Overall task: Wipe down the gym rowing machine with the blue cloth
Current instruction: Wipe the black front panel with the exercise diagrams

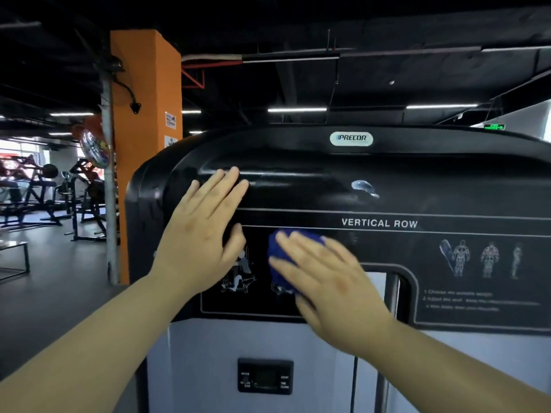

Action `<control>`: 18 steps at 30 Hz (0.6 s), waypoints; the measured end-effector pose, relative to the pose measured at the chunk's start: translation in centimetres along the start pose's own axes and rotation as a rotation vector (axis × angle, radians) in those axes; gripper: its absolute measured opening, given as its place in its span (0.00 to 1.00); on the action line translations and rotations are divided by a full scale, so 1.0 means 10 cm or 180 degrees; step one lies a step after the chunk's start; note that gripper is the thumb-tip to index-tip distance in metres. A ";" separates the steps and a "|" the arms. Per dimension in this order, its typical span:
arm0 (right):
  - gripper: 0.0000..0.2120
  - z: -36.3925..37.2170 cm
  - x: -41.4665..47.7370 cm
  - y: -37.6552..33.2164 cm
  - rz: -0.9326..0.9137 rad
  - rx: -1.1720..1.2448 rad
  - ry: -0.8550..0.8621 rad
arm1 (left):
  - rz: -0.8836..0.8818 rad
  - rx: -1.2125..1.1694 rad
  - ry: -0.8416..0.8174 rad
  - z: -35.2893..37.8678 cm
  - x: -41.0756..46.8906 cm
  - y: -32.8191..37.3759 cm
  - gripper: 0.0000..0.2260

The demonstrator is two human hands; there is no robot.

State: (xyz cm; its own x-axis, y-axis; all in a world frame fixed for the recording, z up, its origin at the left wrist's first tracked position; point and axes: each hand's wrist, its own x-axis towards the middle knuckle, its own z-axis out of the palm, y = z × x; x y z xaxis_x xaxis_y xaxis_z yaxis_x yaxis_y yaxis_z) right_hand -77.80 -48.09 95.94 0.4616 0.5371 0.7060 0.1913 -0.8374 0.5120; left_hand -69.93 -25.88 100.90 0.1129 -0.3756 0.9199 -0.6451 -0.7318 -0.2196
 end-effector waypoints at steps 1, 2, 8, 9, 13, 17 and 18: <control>0.27 0.07 -0.15 -0.05 -0.0352 -0.0131 -0.0259 | 0.0073 0.0061 -0.0018 0.00 -0.02 -0.04 0.25; 0.27 0.12 -0.29 -0.07 -0.0651 -0.0218 -0.0492 | 0.0143 0.0117 -0.0027 0.00 -0.04 -0.07 0.25; 0.24 -0.10 -0.03 0.21 -0.0090 0.0016 0.0036 | 0.0174 0.0167 0.0152 0.07 -0.06 -0.06 0.25; 0.24 -0.17 0.11 0.22 0.0354 0.0170 0.0257 | 0.0104 0.0151 0.0198 0.08 -0.06 -0.04 0.25; 0.27 -0.11 0.21 -0.03 0.0515 0.0304 0.0249 | -0.0355 0.0009 0.0408 0.13 -0.04 0.16 0.24; 0.25 -0.03 -0.13 0.07 0.0081 0.0165 0.0074 | -0.0424 -0.0087 0.0453 0.08 0.11 0.27 0.21; 0.24 -0.04 -0.25 0.15 0.0337 0.0245 0.0199 | -0.0337 -0.0116 0.0427 0.06 0.17 0.27 0.20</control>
State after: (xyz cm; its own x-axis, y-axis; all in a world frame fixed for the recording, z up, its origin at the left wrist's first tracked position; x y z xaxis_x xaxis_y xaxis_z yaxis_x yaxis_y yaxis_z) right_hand -79.02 -50.67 95.20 0.4284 0.4485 0.7844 0.2113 -0.8938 0.3956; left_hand -71.00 -28.87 101.66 0.0814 -0.2166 0.9729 -0.6623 -0.7412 -0.1096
